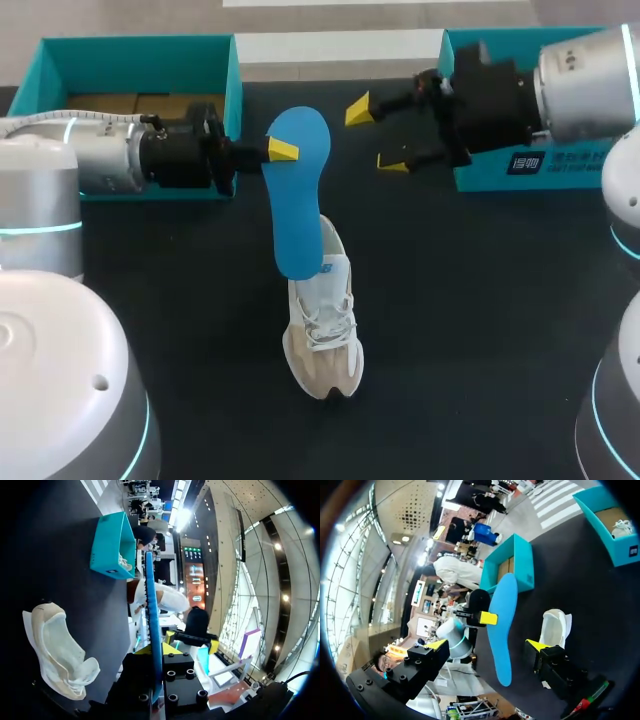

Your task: Take the shoe out of the shoebox, open the shoe tongue, remove and reinsert the insole, then place the shoe into the shoebox

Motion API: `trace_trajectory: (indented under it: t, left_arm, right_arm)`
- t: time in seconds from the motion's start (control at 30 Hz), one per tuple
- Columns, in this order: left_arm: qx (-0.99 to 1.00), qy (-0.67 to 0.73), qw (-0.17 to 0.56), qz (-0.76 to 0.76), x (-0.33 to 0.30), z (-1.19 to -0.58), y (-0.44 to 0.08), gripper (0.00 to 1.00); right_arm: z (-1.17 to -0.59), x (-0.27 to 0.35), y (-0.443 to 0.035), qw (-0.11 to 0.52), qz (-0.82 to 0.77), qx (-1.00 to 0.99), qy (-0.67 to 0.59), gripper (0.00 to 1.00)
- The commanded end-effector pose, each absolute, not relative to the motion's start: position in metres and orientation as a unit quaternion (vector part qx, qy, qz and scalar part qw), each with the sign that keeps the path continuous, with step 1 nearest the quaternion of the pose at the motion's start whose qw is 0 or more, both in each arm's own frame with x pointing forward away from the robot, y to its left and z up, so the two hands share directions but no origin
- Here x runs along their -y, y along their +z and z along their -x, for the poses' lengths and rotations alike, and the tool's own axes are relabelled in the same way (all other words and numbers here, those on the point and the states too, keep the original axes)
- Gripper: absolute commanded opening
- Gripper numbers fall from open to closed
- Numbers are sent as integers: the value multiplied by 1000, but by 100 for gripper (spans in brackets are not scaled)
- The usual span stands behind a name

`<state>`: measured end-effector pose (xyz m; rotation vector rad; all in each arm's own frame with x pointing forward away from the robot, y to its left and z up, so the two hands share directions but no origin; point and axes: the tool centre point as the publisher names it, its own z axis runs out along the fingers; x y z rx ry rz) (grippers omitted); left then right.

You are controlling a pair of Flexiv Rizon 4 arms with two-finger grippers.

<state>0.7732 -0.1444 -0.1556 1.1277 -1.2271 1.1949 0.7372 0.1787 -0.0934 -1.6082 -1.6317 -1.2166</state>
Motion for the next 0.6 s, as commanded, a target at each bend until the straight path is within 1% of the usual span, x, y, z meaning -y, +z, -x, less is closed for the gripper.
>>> trace_trajectory:
  t: [0.03, 0.3, 0.33, 0.6]
  left_arm:
    - [512, 498, 518, -471, 144, -772, -155, 0]
    - [512, 498, 518, -471, 144, -772, -155, 0]
    - [512, 498, 518, -471, 144, -772, -155, 0]
    - [512, 498, 518, -471, 144, -772, -155, 0]
  right_arm:
    - [-738, -181, -91, 235, 624, 620, -414, 100]
    - [-738, -181, -91, 235, 624, 620, -414, 100]
    - [-737, -183, -90, 221, 637, 627, -389, 100]
    - [-718, -188, -105, 136, 677, 646, -326, 100]
